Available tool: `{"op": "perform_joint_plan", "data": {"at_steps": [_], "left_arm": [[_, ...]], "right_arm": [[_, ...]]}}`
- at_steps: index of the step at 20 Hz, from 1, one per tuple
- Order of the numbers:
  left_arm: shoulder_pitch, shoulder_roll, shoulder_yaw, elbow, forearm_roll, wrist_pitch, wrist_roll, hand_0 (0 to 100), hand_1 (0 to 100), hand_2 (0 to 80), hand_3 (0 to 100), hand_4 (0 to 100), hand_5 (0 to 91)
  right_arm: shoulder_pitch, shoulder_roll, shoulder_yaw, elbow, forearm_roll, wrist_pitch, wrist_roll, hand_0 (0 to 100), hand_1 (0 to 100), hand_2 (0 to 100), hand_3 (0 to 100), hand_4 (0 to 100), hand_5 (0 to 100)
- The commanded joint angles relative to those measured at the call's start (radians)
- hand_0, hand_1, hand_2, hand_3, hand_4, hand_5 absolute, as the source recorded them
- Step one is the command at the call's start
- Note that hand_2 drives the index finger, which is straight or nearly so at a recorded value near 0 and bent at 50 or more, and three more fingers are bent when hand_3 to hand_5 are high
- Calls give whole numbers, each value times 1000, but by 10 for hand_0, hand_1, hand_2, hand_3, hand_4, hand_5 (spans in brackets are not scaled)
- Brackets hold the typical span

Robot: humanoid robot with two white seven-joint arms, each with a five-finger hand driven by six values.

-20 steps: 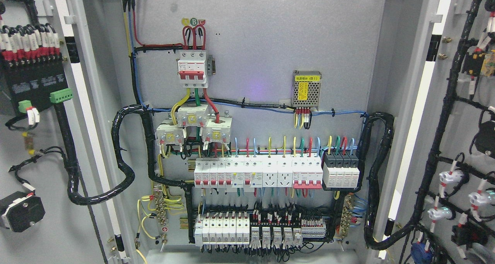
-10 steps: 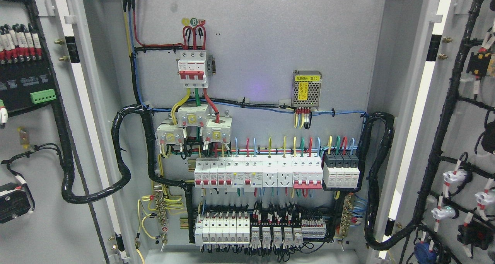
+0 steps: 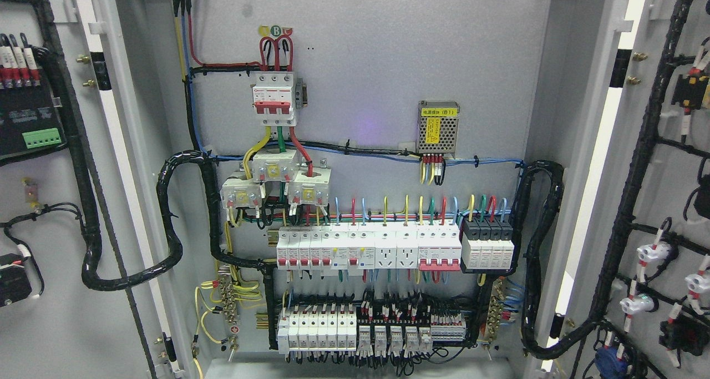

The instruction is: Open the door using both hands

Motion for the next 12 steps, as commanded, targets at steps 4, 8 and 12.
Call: {"op": "perform_joint_plan", "data": {"at_steps": [4,8,12], "left_arm": [[-9,54,-15,117,6,-632,4,120,389,0,0,0,0],[-3,51,-55,78,6,-582,4,120,389,0,0,0,0],[17,20,-93,-23,4,-542,3,120,389,0,0,0,0]], "right_arm": [[12,5,-58,17,-65,-5,-1,120,389,0,0,0,0],[12,5,-58,40,-71,-5,-1,120,389,0,0,0,0],[12,5,-60,72,-100,-5,-1,120,389,0,0,0,0]]}}
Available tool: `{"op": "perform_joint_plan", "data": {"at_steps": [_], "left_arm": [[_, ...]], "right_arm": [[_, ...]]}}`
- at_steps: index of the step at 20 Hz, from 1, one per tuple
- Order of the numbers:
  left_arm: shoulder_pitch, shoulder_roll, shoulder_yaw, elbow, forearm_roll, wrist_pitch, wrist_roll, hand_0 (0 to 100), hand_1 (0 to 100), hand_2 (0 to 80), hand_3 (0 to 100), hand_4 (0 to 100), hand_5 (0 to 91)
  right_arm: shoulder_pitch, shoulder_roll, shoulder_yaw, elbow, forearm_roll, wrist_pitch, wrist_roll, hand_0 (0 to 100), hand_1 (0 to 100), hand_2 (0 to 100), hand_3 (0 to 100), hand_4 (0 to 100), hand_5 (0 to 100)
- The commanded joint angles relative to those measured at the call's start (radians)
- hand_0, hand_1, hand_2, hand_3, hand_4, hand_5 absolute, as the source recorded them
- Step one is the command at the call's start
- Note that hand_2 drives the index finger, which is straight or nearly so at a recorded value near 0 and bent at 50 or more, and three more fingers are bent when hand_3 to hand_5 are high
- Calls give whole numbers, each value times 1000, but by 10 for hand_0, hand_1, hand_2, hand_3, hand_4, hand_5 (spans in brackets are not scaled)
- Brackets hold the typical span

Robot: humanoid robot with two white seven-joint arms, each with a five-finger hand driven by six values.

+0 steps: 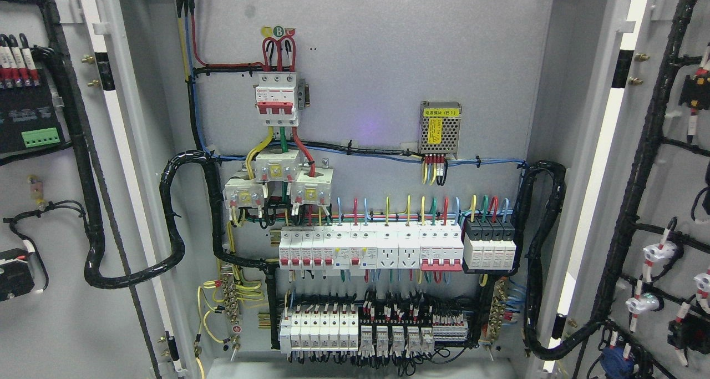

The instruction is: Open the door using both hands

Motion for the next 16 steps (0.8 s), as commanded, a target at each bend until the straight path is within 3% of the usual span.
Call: {"op": "perform_joint_plan", "data": {"at_steps": [1,11,16], "left_arm": [[45,-27,-75,-98,-2,-534,-2,120,389,0,0,0,0],[207,-104,-181,-442,-11,-414,-1,120,389,0,0,0,0],[246,-148,-228,-502,-43,-357,-1,120,389,0,0,0,0]], "right_arm": [[2,2,-22,54,-34,-5,-3,120,389,0,0,0,0],[14,2,-43,75,-76,-6,-3,120,389,0,0,0,0],[37,-1,-34,39,-79,-10,-2,120,389,0,0,0,0]]}}
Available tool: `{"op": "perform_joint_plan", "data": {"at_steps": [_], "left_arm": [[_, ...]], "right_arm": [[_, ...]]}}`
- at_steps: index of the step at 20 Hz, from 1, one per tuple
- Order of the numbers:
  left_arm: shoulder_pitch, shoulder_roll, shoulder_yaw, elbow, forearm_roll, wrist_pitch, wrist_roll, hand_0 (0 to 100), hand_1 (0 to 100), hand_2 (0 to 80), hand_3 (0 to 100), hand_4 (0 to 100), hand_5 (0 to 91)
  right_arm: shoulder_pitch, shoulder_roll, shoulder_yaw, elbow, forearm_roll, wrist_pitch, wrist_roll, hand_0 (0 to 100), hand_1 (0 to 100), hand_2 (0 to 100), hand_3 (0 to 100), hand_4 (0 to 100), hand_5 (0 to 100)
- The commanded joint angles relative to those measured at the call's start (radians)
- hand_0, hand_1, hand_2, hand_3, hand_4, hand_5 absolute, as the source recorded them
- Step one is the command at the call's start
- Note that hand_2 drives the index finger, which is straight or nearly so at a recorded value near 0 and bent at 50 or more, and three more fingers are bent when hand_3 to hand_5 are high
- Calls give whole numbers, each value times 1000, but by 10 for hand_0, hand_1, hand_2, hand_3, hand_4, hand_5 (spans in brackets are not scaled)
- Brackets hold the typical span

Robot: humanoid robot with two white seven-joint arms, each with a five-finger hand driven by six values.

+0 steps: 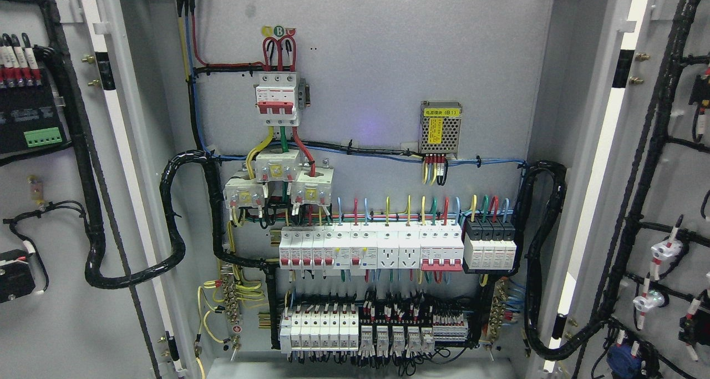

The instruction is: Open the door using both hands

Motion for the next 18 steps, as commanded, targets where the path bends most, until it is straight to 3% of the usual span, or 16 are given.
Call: {"op": "perform_joint_plan", "data": {"at_steps": [1,11,18], "left_arm": [[69,-72,-107,-221,-28,-345,0,120,389,0,0,0,0],[88,-214,-234,-241,-179,-216,0,120,389,0,0,0,0],[108,-313,-297,-242,-258,-35,0,120,389,0,0,0,0]], "right_arm": [[26,-5,-3,-20,-9,-13,1,120,389,0,0,0,0],[49,-20,7,-89,-7,-49,12,120,389,0,0,0,0],[41,-50,115,-109,-4,-71,13,120,389,0,0,0,0]]}}
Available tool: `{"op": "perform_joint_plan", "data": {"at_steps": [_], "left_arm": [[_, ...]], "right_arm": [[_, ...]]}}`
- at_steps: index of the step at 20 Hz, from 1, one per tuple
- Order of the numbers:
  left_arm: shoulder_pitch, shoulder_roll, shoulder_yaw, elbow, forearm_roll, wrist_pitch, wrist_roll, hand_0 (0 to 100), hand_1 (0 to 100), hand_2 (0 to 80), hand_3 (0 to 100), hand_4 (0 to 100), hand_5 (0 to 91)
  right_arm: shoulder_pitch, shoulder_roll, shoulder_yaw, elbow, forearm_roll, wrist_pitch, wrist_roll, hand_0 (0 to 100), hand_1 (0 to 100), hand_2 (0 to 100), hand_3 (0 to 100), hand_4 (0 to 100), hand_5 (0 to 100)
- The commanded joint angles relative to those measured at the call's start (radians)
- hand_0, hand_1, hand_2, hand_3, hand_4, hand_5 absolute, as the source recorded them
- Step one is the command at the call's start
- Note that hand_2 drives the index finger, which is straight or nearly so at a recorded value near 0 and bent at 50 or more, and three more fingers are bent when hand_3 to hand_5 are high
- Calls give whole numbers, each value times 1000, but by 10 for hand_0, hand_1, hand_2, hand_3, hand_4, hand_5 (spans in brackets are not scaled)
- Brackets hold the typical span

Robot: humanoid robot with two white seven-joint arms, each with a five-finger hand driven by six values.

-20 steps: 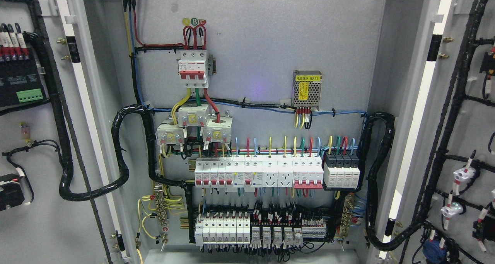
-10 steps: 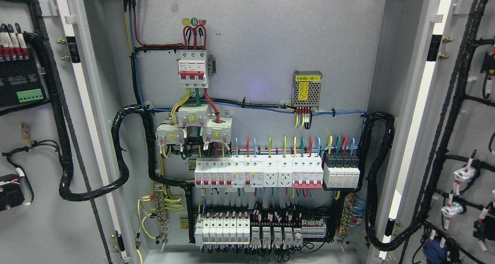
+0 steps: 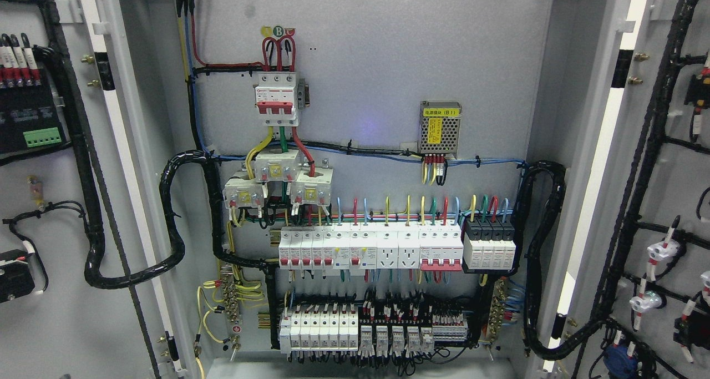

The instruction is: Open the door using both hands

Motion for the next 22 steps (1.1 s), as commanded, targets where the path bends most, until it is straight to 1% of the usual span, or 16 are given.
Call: {"op": "perform_joint_plan", "data": {"at_steps": [1,3,6,9,11,14,16,18,20,22], "left_arm": [[11,-154,-108,-50,-85,-5,1,120,389,0,0,0,0],[10,-198,-120,-50,-125,35,1,120,389,0,0,0,0],[10,-263,-143,-50,-199,75,1,120,389,0,0,0,0],[14,-309,-171,-47,-253,126,3,120,389,0,0,0,0],[27,-312,-193,-43,-282,192,7,120,389,0,0,0,0],[44,-307,-211,-38,-290,360,47,120,389,0,0,0,0],[53,-304,-210,-35,-290,463,49,120,389,0,0,0,0],[73,-295,-209,-32,-288,542,49,120,389,0,0,0,0],[99,-278,-209,-23,-288,580,47,120,389,0,0,0,0],[146,-243,-213,-21,-287,582,44,120,389,0,0,0,0]], "right_arm": [[-1,-44,105,-41,2,-71,0,120,389,0,0,0,0],[-3,-52,137,-41,4,-79,2,120,389,0,0,0,0],[0,-52,195,-41,12,-80,2,120,389,0,0,0,0],[3,-51,275,-38,19,-80,2,120,389,0,0,0,0],[3,-44,344,-24,79,-80,2,120,389,0,0,0,0],[2,-29,470,5,179,-80,0,120,389,0,0,0,0],[2,-6,542,23,193,-80,0,120,389,0,0,0,0],[2,12,597,59,194,-79,-1,120,389,0,0,0,0],[0,20,648,109,197,-79,-3,120,389,0,0,0,0],[3,32,700,158,223,-79,-3,120,389,0,0,0,0]]}}
